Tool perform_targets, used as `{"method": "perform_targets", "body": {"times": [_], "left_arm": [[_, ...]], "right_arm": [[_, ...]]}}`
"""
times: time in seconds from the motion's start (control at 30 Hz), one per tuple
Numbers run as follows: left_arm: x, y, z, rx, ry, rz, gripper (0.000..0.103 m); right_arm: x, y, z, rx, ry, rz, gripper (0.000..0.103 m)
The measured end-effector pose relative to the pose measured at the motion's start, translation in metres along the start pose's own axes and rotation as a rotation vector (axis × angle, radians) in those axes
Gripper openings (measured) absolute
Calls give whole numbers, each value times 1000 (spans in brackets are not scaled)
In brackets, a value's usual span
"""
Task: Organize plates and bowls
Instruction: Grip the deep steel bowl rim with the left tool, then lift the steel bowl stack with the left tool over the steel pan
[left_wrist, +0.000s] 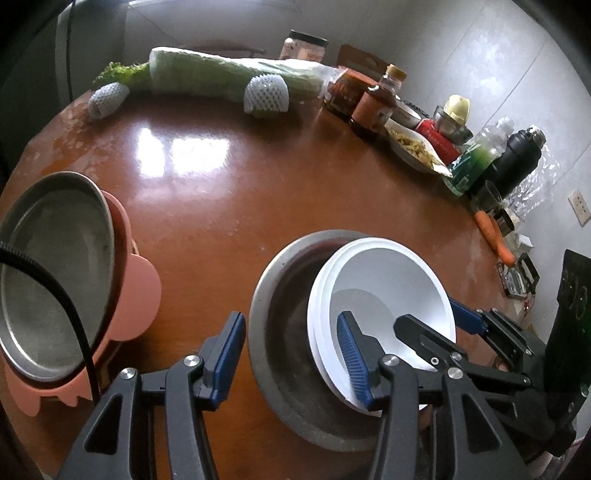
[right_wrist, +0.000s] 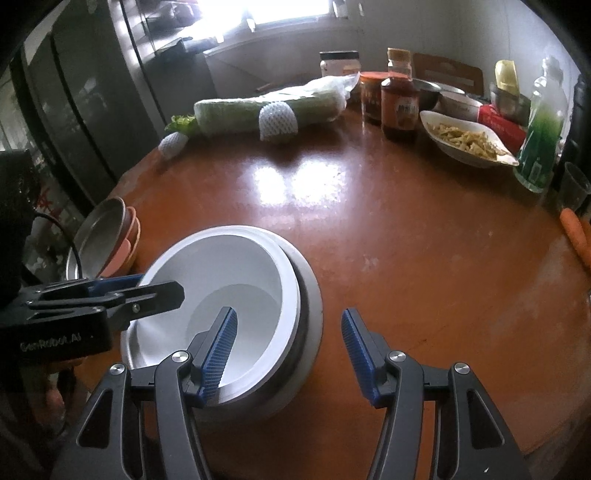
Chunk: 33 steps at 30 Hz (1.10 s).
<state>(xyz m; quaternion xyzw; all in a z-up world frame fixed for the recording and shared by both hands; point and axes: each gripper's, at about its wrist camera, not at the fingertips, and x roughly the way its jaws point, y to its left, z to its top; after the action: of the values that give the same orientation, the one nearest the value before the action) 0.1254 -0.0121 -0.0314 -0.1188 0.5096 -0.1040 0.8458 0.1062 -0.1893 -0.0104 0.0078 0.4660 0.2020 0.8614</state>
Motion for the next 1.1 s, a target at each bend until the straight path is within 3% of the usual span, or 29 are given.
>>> {"method": "perform_targets", "body": {"times": [0.4,0.77,1.1], "left_arm": [[11,-2,-1,5,37,-16,51],[17,-4,-3,8,54,-28,51],[13,-2,-3,-9,41,-55,51]], "right_arm": [[14,-3,-1,18,50,24,61],[25,0,-4,46,97,103,61],[18,7,-5,18,58,117,53]]}}
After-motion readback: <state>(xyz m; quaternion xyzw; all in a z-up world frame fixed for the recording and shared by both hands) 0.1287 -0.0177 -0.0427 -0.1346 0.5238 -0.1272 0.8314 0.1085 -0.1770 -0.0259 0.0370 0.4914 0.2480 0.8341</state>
